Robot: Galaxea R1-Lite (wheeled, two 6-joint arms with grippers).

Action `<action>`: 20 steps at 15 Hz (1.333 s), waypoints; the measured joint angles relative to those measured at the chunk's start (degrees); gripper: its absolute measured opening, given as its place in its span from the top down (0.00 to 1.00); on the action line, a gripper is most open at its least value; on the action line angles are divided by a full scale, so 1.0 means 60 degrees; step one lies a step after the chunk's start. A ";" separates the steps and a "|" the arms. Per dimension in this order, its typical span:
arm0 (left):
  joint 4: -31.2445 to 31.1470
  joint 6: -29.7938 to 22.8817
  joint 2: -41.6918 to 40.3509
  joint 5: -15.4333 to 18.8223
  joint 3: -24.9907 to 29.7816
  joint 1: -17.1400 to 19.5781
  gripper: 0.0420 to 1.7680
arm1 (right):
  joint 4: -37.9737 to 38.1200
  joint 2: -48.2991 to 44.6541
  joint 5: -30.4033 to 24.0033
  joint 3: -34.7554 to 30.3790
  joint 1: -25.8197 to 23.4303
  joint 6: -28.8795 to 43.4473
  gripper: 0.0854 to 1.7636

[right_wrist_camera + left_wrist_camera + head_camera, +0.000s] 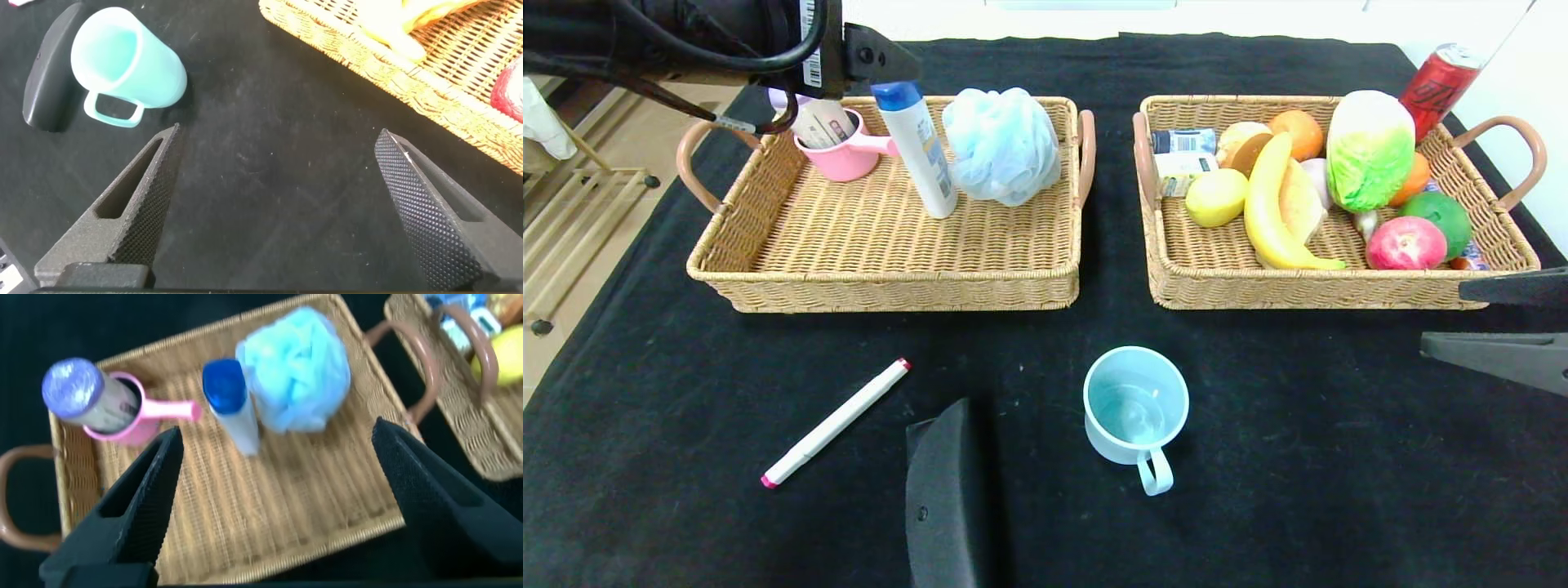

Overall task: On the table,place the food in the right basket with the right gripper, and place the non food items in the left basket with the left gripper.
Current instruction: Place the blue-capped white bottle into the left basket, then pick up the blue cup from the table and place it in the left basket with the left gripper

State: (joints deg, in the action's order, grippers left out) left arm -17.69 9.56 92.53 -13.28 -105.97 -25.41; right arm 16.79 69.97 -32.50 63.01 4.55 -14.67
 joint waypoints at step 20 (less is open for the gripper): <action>-0.4259 -0.4632 0.1126 -0.0929 0.0004 -0.3464 0.03 | -0.0014 0.0002 0.0000 0.0073 -0.0075 0.0002 0.03</action>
State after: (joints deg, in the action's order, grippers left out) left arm -43.24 -18.24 99.28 -18.85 -105.95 -46.19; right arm 16.70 69.99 -32.50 63.45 4.10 -14.65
